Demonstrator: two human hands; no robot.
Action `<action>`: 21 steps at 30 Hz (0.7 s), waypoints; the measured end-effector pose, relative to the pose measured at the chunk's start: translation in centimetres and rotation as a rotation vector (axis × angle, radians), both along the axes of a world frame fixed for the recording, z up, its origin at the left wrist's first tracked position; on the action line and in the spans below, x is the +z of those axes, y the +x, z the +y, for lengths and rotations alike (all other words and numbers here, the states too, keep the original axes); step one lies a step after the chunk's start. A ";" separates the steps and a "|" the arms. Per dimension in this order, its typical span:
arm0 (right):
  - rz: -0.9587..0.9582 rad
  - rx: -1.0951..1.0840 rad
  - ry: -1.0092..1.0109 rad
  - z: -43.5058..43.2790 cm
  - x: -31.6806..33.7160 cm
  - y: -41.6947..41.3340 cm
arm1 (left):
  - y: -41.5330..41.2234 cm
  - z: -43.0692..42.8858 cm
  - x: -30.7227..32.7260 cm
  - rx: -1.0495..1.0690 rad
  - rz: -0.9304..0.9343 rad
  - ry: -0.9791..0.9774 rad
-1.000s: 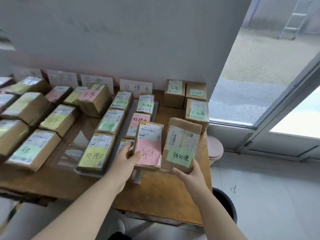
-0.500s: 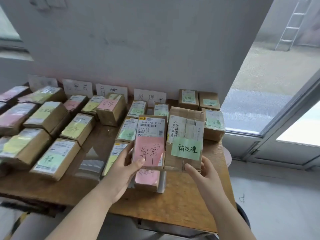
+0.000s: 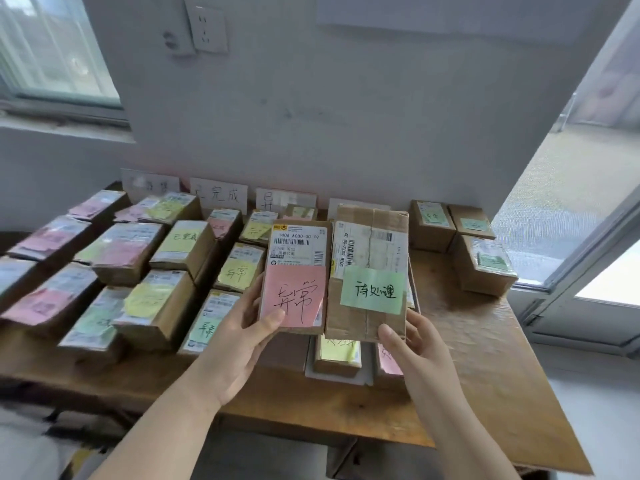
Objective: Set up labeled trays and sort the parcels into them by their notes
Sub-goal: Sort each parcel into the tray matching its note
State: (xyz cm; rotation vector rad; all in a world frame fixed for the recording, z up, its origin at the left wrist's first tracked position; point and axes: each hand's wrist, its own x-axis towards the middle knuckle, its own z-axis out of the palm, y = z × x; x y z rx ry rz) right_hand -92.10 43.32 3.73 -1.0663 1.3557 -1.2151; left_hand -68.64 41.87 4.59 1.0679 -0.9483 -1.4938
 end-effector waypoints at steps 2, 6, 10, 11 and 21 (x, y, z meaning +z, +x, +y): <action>-0.012 0.001 0.007 0.5 0.1 2.1 | 2.0 0.2 0.1 -0.017 0.005 -0.004; -0.031 -0.006 0.029 1.1 -0.4 5.1 | 4.8 0.7 0.0 -0.020 -0.025 0.002; -0.028 0.011 0.074 0.7 -0.7 6.4 | 6.4 0.9 -0.5 -0.015 -0.036 0.049; -0.027 0.014 0.090 0.5 -0.9 6.4 | 6.5 0.7 -0.7 -0.013 -0.036 0.063; -0.058 -0.046 0.224 -4.4 -1.8 5.2 | 5.5 -3.1 -1.4 -0.060 -0.113 0.146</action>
